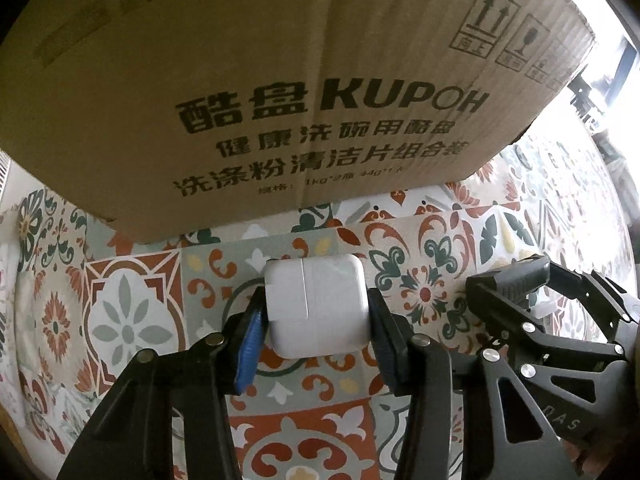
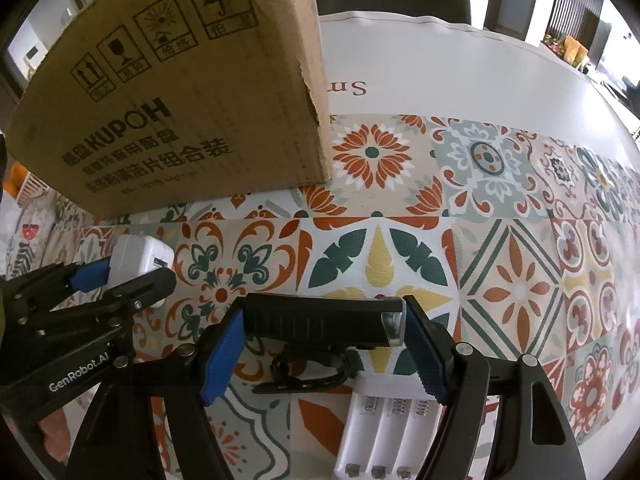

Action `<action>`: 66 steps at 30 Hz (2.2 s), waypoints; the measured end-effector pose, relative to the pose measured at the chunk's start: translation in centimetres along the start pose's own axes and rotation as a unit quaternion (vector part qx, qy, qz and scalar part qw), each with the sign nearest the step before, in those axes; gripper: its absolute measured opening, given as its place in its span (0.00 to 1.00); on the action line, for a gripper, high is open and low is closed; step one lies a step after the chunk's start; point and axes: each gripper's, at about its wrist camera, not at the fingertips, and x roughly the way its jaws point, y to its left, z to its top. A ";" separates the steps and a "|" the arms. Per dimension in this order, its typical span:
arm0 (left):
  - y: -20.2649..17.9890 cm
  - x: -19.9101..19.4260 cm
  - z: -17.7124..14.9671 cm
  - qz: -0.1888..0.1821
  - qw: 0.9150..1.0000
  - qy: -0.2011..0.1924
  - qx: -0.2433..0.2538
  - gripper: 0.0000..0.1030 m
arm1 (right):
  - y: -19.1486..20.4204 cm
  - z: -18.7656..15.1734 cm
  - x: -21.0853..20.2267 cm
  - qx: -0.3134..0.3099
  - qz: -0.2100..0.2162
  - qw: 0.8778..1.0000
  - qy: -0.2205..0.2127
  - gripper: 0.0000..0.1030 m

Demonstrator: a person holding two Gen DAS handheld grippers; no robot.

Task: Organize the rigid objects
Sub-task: 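Close left gripper on white charger while right gripper grasps black flashlight, then lift and carry white charger and flashlight with both tools into box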

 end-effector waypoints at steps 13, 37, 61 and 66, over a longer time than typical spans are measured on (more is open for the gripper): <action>0.6 -3.5 -2.4 -0.005 1.000 -0.030 -0.006 0.46 | 1.0 -0.5 -3.8 -0.003 -0.001 1.000 -0.027 0.73; 4.2 -14.7 -5.4 -0.003 0.993 -0.116 -0.026 0.46 | 5.2 -0.2 -14.2 -0.030 0.006 0.992 -0.124 0.73; 4.6 -23.4 -4.7 0.007 0.978 -0.207 -0.022 0.46 | 7.4 1.1 -21.4 -0.047 0.015 0.977 -0.206 0.73; 4.8 -24.5 -4.0 0.008 0.975 -0.220 -0.017 0.46 | 7.8 2.0 -22.6 -0.050 0.013 0.974 -0.222 0.73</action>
